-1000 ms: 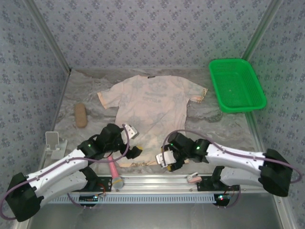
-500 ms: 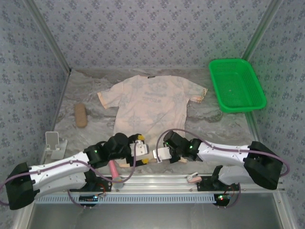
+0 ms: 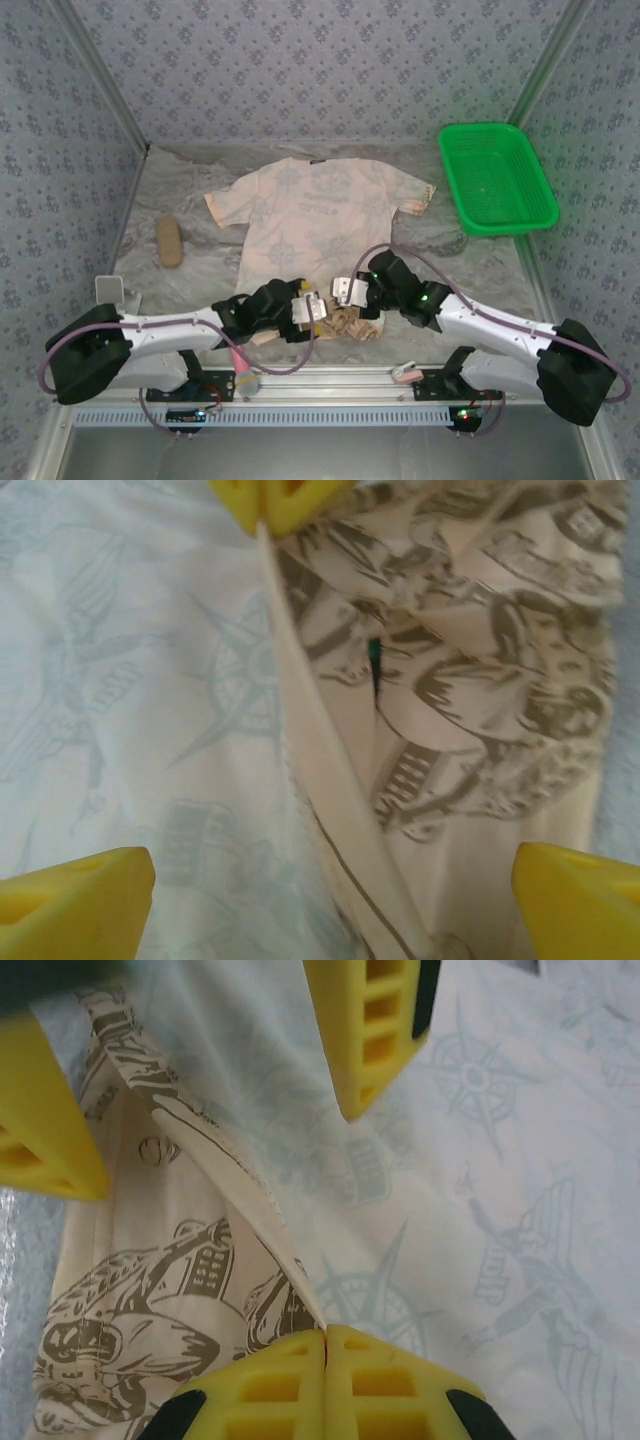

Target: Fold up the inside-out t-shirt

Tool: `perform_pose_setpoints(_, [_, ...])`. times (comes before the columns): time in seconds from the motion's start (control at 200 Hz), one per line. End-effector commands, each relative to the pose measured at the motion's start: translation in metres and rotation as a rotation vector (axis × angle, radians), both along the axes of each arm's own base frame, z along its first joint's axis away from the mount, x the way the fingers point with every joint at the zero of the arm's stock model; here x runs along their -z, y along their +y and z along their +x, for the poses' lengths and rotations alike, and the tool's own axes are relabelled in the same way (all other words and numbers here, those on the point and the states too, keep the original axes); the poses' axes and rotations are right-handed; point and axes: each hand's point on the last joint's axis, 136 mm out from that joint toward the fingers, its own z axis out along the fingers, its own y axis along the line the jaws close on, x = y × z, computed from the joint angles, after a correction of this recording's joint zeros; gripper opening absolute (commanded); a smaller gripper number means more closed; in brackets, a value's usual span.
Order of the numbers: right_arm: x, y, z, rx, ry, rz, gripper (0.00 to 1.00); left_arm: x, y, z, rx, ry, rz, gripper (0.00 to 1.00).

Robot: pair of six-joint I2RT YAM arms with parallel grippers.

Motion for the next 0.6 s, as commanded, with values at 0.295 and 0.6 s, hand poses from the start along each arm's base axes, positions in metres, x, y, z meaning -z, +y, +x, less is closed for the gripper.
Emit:
perform_pose_setpoints(0.295, [-0.040, -0.012, 0.026, 0.133, -0.164, 0.128, 0.12, -0.036, -0.017, 0.063, -0.190, 0.146, -0.174, 0.00])
perform_pose_setpoints(0.6, [-0.061, 0.031, -0.064, -0.269, -0.086, 0.330, 0.49, -0.059, -0.016, 0.086, -0.249, 0.375, -0.295, 0.00])
